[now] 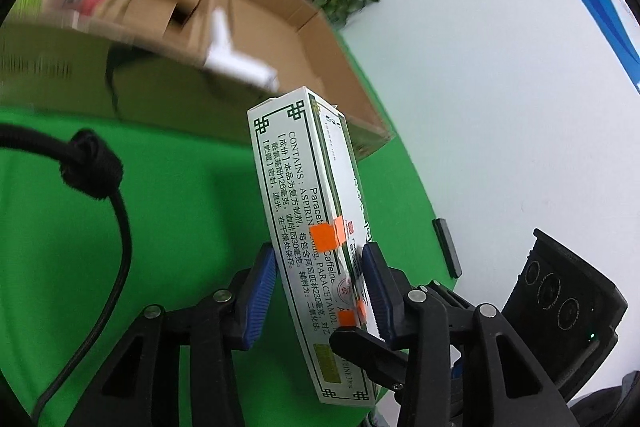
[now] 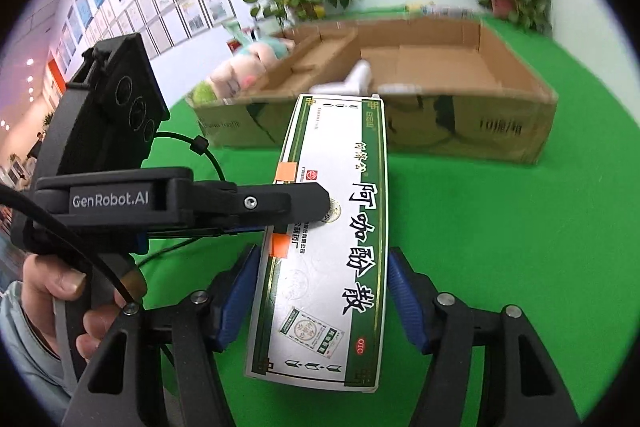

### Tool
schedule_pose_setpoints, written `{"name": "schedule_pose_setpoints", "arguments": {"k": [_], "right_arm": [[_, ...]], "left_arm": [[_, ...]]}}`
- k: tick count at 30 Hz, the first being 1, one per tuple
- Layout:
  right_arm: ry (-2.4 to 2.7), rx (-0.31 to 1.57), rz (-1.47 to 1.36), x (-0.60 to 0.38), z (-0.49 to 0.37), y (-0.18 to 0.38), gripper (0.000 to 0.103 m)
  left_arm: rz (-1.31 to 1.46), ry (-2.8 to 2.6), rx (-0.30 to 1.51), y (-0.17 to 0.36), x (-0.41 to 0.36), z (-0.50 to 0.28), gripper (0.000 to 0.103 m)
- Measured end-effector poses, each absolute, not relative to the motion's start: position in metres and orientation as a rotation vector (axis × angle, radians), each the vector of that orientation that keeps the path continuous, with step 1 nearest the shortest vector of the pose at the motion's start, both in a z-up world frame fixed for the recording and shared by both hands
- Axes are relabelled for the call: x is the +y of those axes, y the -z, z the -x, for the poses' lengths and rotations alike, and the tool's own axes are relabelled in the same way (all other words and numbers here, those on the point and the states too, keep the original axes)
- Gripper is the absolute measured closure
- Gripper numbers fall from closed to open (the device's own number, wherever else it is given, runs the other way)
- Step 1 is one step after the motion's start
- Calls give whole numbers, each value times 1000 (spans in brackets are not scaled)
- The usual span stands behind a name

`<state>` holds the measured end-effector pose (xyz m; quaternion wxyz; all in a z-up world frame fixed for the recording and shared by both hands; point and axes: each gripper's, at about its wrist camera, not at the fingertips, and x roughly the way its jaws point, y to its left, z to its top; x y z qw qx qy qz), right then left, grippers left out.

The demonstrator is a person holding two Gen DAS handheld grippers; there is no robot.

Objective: Organize objects
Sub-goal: 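Close the left gripper on the medicine box while the right gripper holds it, then lift the medicine box with both grippers and carry it over the open box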

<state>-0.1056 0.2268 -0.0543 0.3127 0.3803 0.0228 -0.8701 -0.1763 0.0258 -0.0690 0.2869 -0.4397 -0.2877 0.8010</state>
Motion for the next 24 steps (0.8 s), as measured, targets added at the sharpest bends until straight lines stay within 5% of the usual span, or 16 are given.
{"name": "schedule_pose_setpoints", "arguments": {"k": [24], "right_arm": [[2448,14,-734,225,168,-16,42]], "left_arm": [[953,-2345,-455,-69,67,228,63]]}}
